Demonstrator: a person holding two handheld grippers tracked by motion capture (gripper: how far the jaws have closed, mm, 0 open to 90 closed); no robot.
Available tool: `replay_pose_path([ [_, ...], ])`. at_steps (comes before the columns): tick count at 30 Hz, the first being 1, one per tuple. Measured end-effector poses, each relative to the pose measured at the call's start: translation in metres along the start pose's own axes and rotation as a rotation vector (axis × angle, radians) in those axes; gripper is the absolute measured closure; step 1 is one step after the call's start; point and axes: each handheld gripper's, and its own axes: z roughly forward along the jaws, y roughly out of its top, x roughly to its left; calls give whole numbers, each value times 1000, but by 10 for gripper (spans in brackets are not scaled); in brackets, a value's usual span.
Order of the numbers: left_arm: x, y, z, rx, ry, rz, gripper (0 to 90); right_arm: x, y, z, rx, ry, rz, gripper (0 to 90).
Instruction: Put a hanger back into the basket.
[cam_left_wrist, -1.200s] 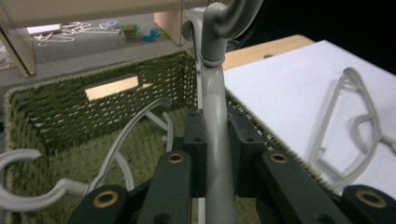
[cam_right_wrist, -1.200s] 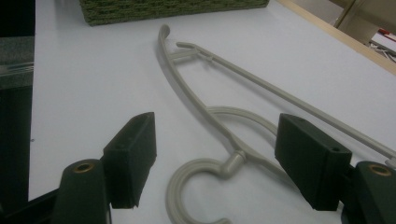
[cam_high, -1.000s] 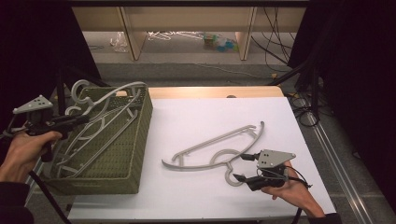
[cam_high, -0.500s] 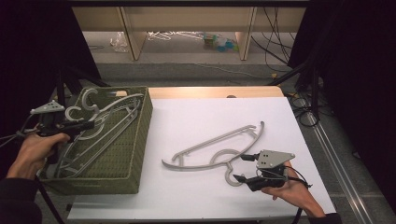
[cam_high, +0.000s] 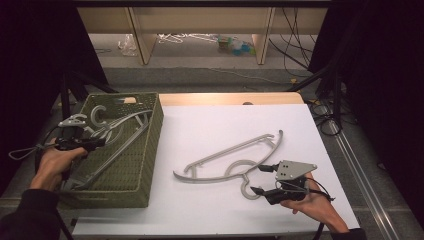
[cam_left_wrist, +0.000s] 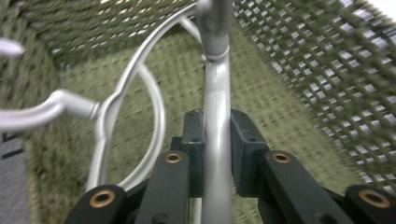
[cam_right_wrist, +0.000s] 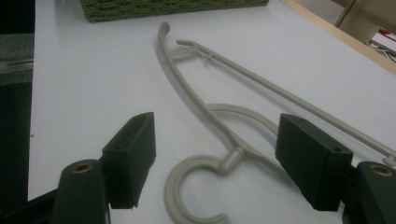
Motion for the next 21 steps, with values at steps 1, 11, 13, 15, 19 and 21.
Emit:
replay_pose_path([
  [1,2,-2,1,16,20,6,772,0,0,0,0,0,1,295],
  [11,12,-11,5,-4,99,-28,774,0,-1,0,3,-4,7,283],
  [13,13,-11,4,23,111,-33,772,0,-2,0,4,-3,8,283],
  [15,15,-12,6,16,119,-50,769,0,-2,0,3,-3,7,282],
  [19,18,-15,3,-3,170,-89,726,0,-2,0,2,-6,9,280],
  [21,19,-17,-2,-29,194,-116,695,0,-3,1,4,-5,10,279],
])
